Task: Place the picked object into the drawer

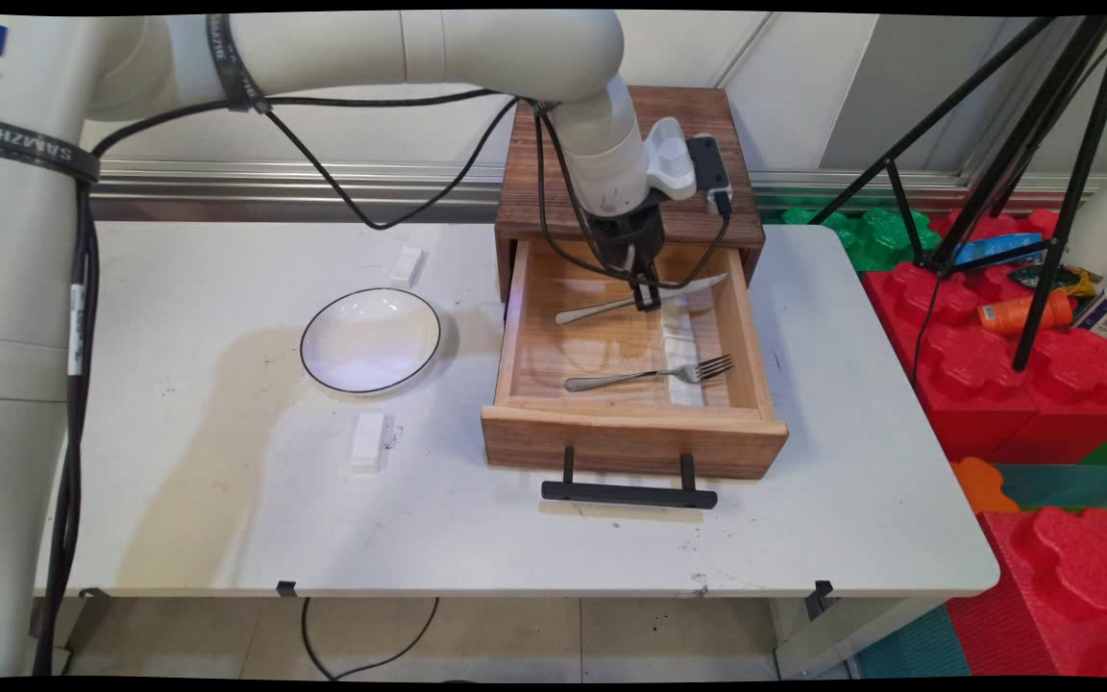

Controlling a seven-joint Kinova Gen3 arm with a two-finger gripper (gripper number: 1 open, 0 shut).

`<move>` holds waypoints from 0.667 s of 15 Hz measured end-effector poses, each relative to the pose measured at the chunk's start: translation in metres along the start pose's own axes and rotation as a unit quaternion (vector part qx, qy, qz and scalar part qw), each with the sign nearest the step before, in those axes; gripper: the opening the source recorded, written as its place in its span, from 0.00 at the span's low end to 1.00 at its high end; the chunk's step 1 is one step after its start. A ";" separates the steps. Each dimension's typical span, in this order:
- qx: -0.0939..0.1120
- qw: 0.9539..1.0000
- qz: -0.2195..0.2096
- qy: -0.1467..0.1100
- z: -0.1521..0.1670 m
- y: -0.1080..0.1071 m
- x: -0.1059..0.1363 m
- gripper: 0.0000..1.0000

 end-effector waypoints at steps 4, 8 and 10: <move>-0.003 1.000 0.004 -0.008 0.013 0.001 -0.002 0.00; -0.005 1.000 0.008 -0.011 0.020 0.002 -0.004 0.00; -0.006 1.000 0.009 -0.011 0.023 0.002 -0.004 1.00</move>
